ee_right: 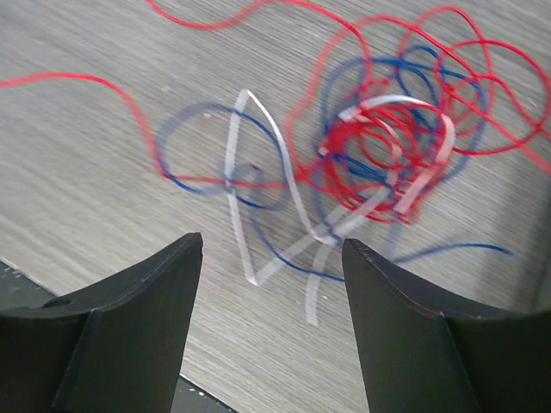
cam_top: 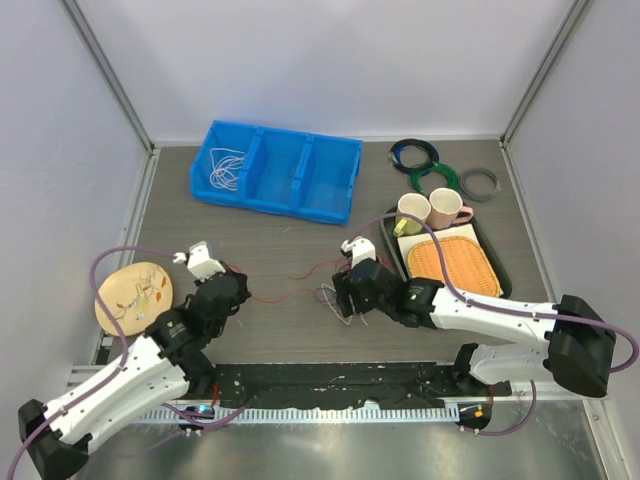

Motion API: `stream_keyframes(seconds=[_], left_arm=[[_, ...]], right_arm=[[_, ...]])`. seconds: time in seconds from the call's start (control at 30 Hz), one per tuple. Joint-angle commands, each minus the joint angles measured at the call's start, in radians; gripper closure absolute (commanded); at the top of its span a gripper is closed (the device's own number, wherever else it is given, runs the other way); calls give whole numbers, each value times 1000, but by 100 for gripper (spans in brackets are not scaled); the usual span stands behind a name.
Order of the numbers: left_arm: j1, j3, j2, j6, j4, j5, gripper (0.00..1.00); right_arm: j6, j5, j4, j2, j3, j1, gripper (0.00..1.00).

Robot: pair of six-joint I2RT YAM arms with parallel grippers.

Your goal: Untangle the cables

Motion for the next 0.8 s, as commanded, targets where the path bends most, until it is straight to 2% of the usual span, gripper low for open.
stream_keyframes(seconds=[0.0, 0.1, 0.2, 0.3, 0.4, 0.63, 0.77], left_arm=[[3, -22, -107, -101, -145, -208, 100], [3, -30, -151, -121, -168, -229, 100], [2, -28, -147, -126, -167, -240, 100], [2, -18, -112, -130, -173, -249, 100], [3, -9, -76, -135, -175, -248, 100], [3, -12, -64, -138, -172, -246, 100], [2, -21, -81, -132, -159, -240, 100]], right_arm=[[112, 123, -121, -28, 21, 4, 28], [160, 175, -153, -56, -13, 4, 29], [135, 145, -138, -68, -43, 4, 29], [84, 61, -43, -53, -74, 4, 30], [106, 63, 45, -19, -71, 4, 31], [282, 171, 44, 102, -24, 4, 46], [327, 175, 40, 156, -21, 4, 50]])
